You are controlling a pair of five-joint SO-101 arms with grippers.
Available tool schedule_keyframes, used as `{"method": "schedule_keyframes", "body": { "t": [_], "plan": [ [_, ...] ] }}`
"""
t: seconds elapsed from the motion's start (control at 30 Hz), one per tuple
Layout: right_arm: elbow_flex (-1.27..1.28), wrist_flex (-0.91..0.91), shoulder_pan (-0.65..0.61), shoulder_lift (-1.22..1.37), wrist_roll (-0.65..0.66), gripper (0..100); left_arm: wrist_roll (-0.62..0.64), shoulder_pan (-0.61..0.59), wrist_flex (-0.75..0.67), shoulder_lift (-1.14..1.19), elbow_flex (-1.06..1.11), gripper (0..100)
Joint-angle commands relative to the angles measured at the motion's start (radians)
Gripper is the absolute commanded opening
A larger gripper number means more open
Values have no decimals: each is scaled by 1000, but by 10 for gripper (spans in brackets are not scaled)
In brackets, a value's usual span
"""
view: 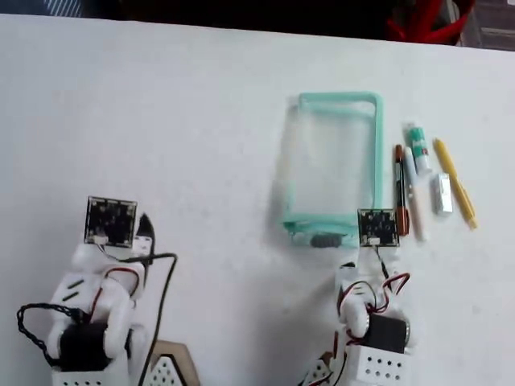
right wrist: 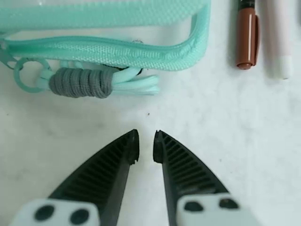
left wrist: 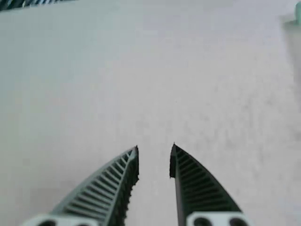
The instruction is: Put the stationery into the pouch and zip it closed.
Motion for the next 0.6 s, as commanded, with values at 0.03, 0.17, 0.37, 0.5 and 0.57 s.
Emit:
{"method": "schedule_keyframes", "body": {
  "t": [0.03, 0.17, 0.37, 0.5, 0.57],
  "plan": [
    [6, -10, -2, -4, 6, 67, 3, 97, -123, -2, -87, 127],
    [6, -10, -8, -4, 8, 67, 11, 156, -256, -2, -6, 124],
    [6, -10, -8, -2, 9, 65, 3, 147, -408, -2, 215, 124],
    [-5, -30, -10, -7, 12, 67, 3, 148, -506, -2, 298, 124],
    [-57, -97, -8, -7, 14, 71, 3, 148, -532, -2, 318, 124]
  ]
}}
